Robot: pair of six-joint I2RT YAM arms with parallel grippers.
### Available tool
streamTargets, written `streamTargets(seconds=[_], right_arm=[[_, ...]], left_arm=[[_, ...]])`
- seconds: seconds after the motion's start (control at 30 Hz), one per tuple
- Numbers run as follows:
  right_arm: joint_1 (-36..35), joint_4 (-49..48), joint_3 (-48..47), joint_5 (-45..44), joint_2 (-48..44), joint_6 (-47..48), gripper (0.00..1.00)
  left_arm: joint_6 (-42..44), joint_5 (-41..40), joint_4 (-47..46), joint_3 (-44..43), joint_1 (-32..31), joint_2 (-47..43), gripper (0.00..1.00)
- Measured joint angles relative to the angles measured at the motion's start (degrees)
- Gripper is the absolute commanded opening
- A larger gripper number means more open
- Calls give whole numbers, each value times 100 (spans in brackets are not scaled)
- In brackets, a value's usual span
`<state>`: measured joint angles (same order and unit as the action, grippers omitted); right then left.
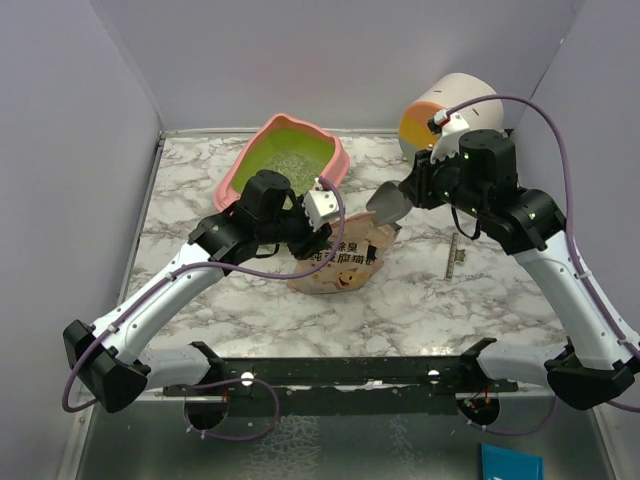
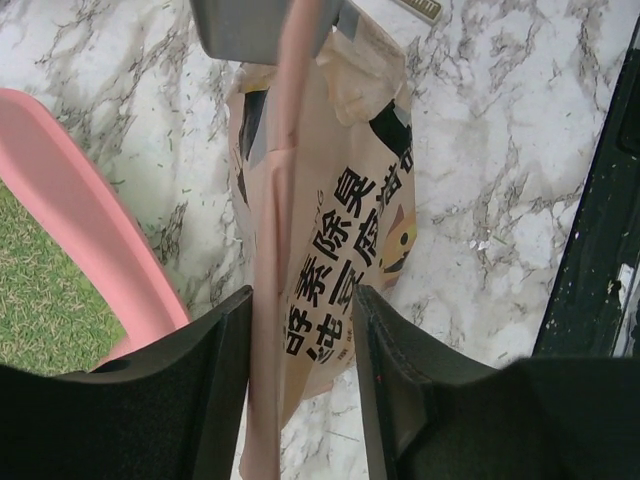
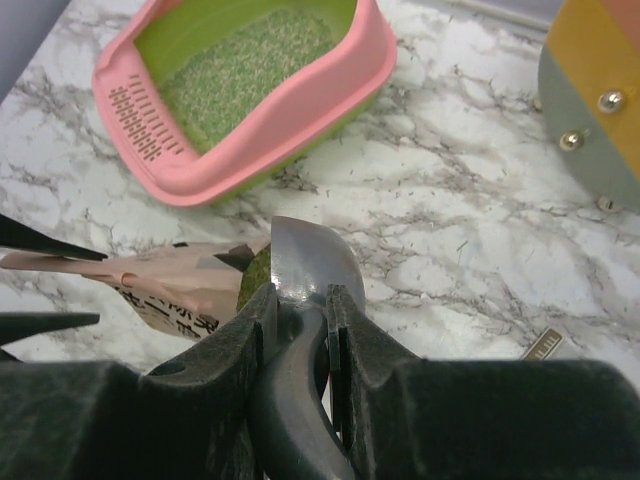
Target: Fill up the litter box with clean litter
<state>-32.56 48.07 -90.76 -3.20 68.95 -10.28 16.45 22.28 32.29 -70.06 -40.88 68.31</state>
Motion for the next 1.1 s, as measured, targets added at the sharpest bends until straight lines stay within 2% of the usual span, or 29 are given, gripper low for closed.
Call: streamTargets(seconds=[0.2,0.27,0.53,1.1], right_arm=[[0,260,225,343,26,-4,1],[0,308,249,503,76,0,1],[0,306,649,828,323,9,1],[-2,-175,1226,997,870,212,1]], left_arm=[[-35,-7,-22,63,0,52,9],[-70,-13,-72,114,0,52,1],[-315,-26,-380,317,0,2,0],[-885,-262,-1204,1187,2,-817,0]])
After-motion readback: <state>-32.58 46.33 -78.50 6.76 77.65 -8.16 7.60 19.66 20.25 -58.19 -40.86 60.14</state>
